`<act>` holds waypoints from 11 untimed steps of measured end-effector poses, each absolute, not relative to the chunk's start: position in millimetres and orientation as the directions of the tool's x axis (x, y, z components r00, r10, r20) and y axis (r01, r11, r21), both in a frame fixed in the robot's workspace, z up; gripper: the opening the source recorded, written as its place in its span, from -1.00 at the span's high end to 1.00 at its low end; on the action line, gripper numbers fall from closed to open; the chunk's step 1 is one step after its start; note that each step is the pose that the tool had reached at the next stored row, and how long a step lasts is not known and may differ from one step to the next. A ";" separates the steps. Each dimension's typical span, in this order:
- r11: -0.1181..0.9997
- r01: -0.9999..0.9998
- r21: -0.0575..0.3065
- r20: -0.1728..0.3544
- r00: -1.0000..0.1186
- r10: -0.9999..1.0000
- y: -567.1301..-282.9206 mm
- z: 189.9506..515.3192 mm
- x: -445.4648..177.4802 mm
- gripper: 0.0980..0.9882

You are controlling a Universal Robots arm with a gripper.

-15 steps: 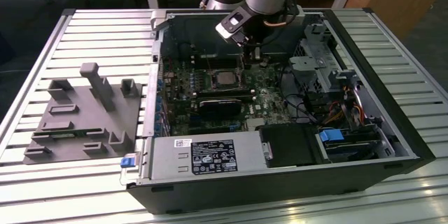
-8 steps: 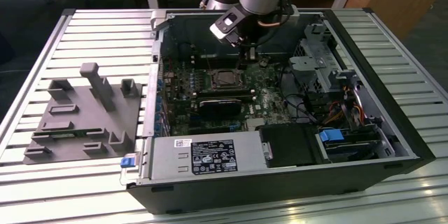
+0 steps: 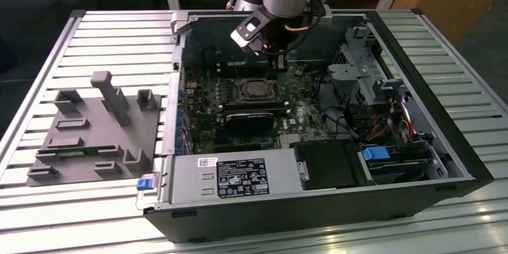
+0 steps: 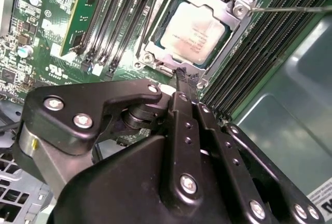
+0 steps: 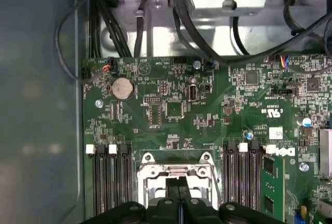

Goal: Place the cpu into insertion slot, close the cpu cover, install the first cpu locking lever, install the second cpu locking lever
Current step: 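Close the cpu cover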

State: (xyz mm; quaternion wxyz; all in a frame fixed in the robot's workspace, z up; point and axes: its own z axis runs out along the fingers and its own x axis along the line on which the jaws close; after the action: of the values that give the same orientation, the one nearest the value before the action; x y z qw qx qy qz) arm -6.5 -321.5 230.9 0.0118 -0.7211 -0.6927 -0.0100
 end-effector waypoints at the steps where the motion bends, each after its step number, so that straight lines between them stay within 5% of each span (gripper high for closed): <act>1: -0.039 0.999 0.004 0.031 0.039 0.999 -321.5 230.3 -7.6 0.98; 11: -0.033 0.999 0.037 0.032 0.032 0.999 -321.6 227.5 -25.1 0.98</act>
State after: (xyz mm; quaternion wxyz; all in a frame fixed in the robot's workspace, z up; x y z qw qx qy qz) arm -25.1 -321.6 227.5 -0.0021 -0.7184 -0.6952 -0.0244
